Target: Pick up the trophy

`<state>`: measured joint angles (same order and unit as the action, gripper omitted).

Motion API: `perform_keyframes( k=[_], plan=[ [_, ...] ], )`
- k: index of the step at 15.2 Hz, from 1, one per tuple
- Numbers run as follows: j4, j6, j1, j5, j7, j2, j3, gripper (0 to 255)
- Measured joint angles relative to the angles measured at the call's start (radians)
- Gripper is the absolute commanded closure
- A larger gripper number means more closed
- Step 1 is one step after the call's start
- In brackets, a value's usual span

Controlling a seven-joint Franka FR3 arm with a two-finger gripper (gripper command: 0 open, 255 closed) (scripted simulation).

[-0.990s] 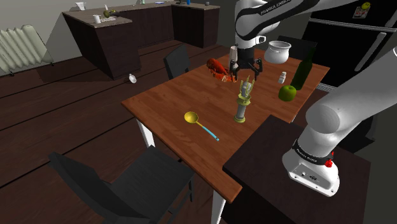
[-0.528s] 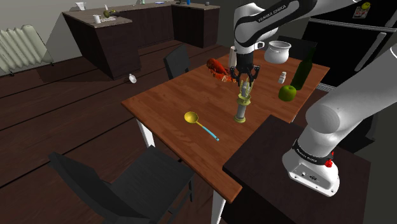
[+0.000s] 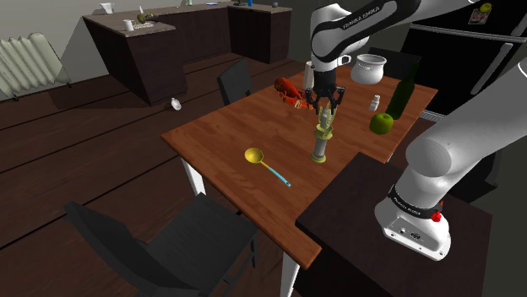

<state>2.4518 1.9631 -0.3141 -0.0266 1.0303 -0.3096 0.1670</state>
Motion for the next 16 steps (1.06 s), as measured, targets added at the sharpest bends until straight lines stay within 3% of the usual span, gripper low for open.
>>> perform_keyframes(
  k=[16],
  plan=[
    [-0.143, -0.207, 0.0, 0.006, -0.019, -0.063, -0.009, 255]
  ],
)
